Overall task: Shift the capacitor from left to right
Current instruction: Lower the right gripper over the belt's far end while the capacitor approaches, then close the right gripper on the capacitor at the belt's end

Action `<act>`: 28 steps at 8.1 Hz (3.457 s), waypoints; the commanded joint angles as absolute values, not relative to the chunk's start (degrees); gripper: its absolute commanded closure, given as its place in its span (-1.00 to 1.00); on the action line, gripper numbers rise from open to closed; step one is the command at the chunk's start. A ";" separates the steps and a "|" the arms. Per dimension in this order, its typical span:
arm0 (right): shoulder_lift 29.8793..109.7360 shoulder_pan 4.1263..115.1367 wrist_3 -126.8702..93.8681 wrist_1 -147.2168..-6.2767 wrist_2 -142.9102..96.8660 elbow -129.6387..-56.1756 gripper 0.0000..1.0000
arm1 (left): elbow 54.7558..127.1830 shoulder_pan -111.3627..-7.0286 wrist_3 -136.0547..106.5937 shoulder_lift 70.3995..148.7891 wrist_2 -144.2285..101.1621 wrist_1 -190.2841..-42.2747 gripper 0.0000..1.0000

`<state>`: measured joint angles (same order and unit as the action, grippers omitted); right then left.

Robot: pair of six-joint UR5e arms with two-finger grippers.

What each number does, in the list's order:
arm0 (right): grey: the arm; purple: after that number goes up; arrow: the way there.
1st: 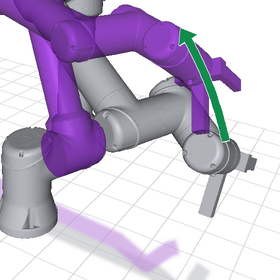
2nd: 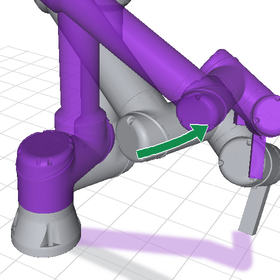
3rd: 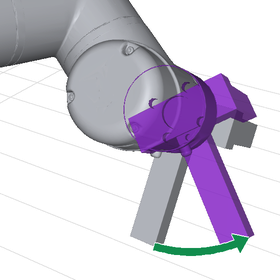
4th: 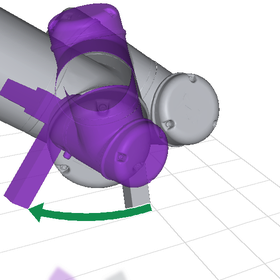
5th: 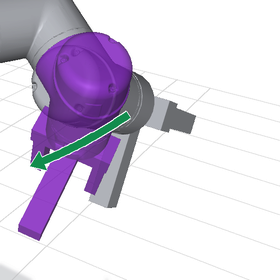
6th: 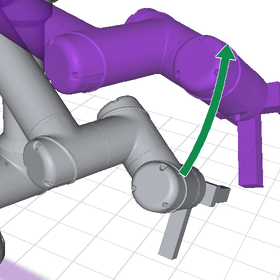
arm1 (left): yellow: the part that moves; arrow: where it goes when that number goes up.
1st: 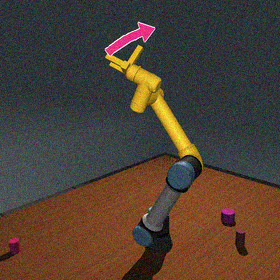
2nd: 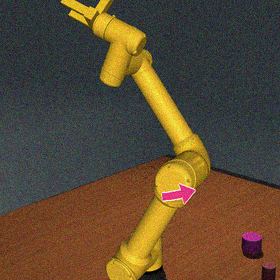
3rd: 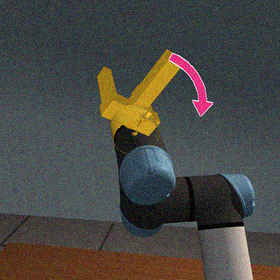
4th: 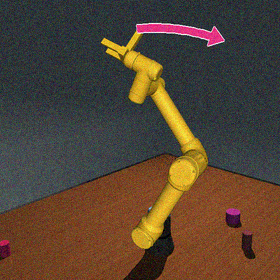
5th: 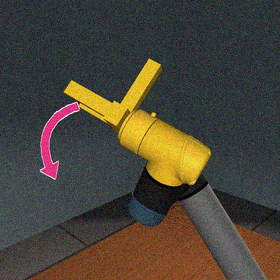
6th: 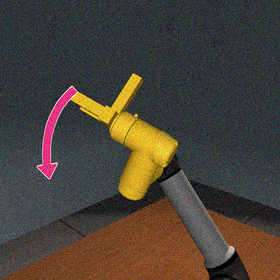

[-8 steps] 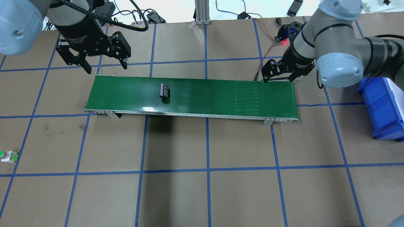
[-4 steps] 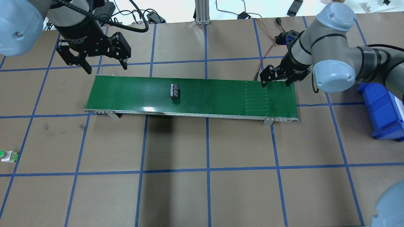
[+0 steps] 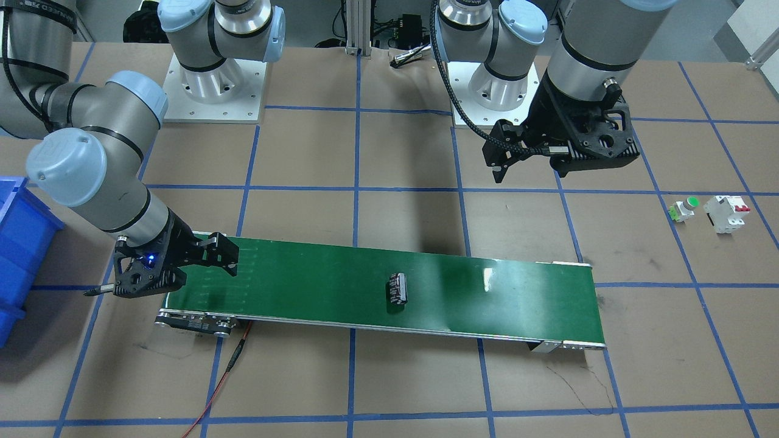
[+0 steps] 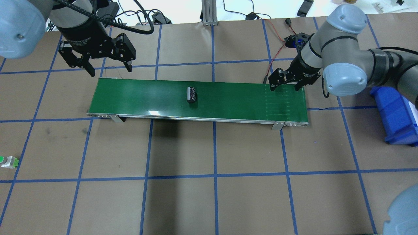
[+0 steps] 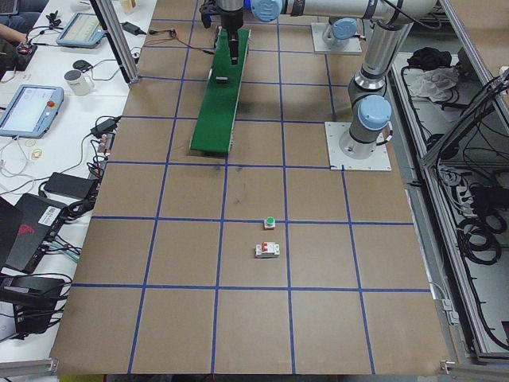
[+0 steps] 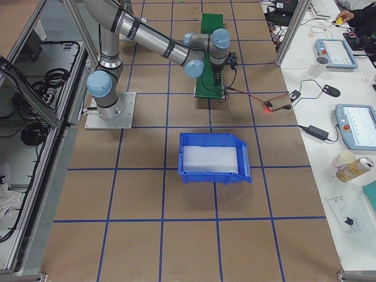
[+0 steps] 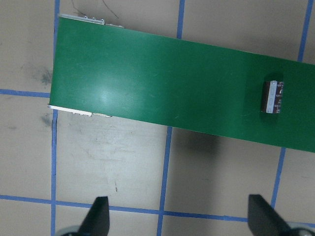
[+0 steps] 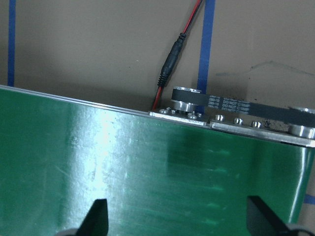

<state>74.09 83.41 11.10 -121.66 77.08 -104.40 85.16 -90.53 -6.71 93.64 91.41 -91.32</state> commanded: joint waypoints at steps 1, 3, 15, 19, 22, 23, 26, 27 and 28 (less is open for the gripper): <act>74.00 83.41 10.99 -121.82 77.08 -104.33 -0.99 | 85.08 -90.53 -6.85 93.78 91.41 -89.83 -1.00; 74.00 83.41 10.99 -122.08 77.08 -104.33 -0.97 | 85.17 -90.53 -6.86 93.78 91.41 -89.21 -1.00; 73.48 84.20 8.80 -123.84 76.99 -104.15 -1.00 | 85.17 -90.44 -7.03 93.69 91.41 -88.77 -1.00; 73.21 86.73 5.03 -124.19 77.08 -104.15 -1.00 | 85.17 -90.44 -7.12 93.69 91.41 -88.68 -1.00; 72.60 87.54 2.64 -125.42 77.17 -104.06 -1.00 | 85.17 -90.44 -7.12 93.78 91.41 -88.68 -1.00; 72.34 87.54 3.16 -125.42 77.60 -104.06 -1.00 | 85.25 -90.44 -7.12 93.78 91.41 -88.68 -1.00; 71.72 87.54 3.78 -125.07 78.66 -104.06 -0.99 | 85.17 -90.35 -7.12 93.78 91.41 -88.68 -1.00; 71.72 87.45 3.34 -124.98 79.97 -104.06 -0.68 | 85.17 -90.44 -7.03 93.78 91.41 -88.68 -1.00; 71.63 87.45 3.51 -124.89 80.94 -104.06 -0.65 | 85.17 -90.35 -7.03 93.78 91.41 -88.68 -1.00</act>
